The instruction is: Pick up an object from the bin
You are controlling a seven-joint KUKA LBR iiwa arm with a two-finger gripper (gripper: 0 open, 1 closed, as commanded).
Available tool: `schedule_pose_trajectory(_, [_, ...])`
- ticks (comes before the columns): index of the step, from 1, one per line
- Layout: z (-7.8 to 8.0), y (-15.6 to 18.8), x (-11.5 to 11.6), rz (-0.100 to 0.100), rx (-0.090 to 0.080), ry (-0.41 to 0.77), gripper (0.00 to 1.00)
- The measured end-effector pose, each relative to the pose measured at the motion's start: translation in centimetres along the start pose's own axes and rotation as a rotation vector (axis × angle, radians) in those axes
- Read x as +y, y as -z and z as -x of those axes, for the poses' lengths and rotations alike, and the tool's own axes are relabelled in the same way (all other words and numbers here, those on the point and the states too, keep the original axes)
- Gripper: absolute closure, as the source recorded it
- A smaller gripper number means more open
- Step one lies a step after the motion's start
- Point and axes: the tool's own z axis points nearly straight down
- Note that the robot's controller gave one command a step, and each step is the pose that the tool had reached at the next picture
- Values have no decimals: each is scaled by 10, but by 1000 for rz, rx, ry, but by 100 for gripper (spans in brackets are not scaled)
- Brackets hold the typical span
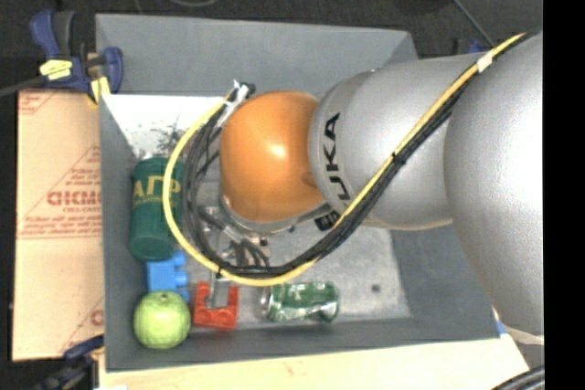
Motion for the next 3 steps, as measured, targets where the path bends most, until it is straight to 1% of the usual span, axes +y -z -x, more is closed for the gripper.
schedule_pose_trajectory(1, [2, 4, -1, 2, -8, -4, 0])
schedule_pose_trajectory(2, [-10, -15, -25, 0, -10, 21, 0])
schedule_pose_trajectory(3, [-6, -63, -68, 0, -12, 82, 0])
